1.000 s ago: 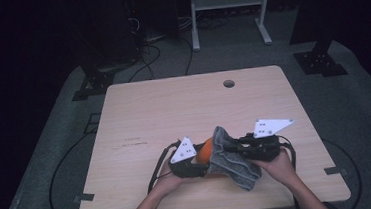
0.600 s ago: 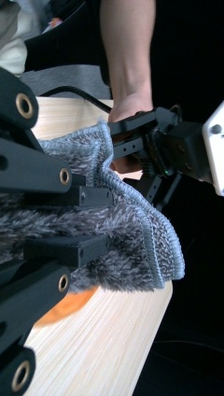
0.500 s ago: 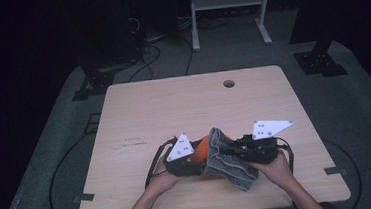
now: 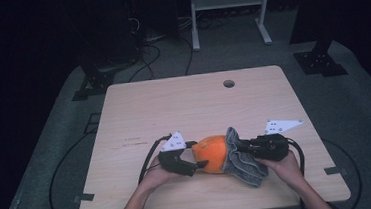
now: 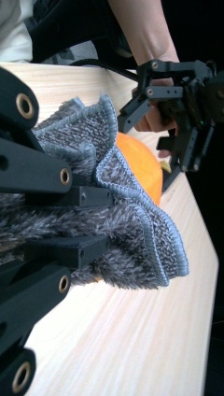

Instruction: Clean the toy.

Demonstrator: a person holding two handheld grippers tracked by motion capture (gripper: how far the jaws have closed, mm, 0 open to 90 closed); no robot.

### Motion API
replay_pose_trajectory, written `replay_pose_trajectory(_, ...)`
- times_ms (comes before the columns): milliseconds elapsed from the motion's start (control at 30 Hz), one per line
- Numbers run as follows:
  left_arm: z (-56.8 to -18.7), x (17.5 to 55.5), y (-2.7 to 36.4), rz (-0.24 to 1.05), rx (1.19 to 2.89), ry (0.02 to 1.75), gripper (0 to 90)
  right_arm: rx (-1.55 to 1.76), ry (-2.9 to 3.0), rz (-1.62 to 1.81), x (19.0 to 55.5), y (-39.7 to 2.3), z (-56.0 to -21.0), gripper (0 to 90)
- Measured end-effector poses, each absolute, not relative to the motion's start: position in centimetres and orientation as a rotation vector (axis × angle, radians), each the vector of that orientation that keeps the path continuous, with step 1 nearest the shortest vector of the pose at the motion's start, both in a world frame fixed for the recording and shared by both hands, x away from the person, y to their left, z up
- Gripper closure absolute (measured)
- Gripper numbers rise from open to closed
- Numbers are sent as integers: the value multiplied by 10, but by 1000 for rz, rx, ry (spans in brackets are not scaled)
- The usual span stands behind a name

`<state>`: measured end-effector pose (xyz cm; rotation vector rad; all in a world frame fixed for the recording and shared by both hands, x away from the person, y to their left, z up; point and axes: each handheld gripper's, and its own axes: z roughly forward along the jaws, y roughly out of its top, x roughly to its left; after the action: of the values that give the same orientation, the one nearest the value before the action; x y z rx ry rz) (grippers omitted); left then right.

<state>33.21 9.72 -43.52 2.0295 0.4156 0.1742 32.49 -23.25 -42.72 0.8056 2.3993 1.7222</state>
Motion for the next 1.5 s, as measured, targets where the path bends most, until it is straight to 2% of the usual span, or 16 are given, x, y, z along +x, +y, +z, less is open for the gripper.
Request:
replay_pose_trajectory(133, -433, 325, 92, 256, 2002, 401, 353, 803, 2416, 1736, 323, -236, -423, 777)
replay_pose_trajectory(233, -428, 323, 92, 264, 1972, 409, 408, 713, 2419, 1718, 316, -224, -408, 778)
replay_pose_trajectory(433, -418, 317, 91, 283, 1981, 367, 426, 530, 2477, 1642, 308, -181, -384, 778)
replay_pose_trajectory(600, -425, 319, 98, 239, 1978, 373, 418, 645, 2465, 1651, 321, -193, -400, 779)
replay_pose_trajectory(667, -427, 320, 97, 228, 1965, 361, 379, 705, 2450, 1683, 323, -204, -408, 779)
replay_pose_trajectory(700, -427, 321, 97, 219, 1955, 359, 330, 720, 2451, 1678, 322, -209, -411, 779)
replay_pose_trajectory(767, -429, 326, 95, 199, 1972, 404, 171, 751, 2433, 1671, 319, -218, -417, 779)
replay_pose_trajectory(833, -435, 331, 93, 156, 1984, 443, 102, 787, 2429, 1690, 319, -228, -420, 779)
replay_pose_trajectory(900, -440, 335, 88, 114, 1989, 454, 62, 791, 2424, 1711, 318, -234, -423, 778)
replay_pose_trajectory(1000, -447, 338, 81, 38, 1997, 435, 54, 782, 2436, 1707, 316, -234, -426, 778)
replay_pose_trajectory(1067, -449, 337, 81, 33, 1986, 425, 89, 783, 2436, 1711, 316, -234, -426, 777)
replay_pose_trajectory(1167, -443, 330, 83, 110, 1976, 408, 294, 806, 2426, 1724, 318, -235, -426, 777)
replay_pose_trajectory(1233, -435, 327, 84, 151, 1963, 423, 374, 809, 2406, 1736, 318, -238, -423, 778)
replay_pose_trajectory(1333, -417, 321, 88, 234, 1962, 419, 396, 789, 2371, 1759, 314, -240, -412, 778)
replay_pose_trajectory(1500, -403, 316, 92, 271, 1984, 439, 397, 623, 2329, 1841, 301, -218, -380, 778)
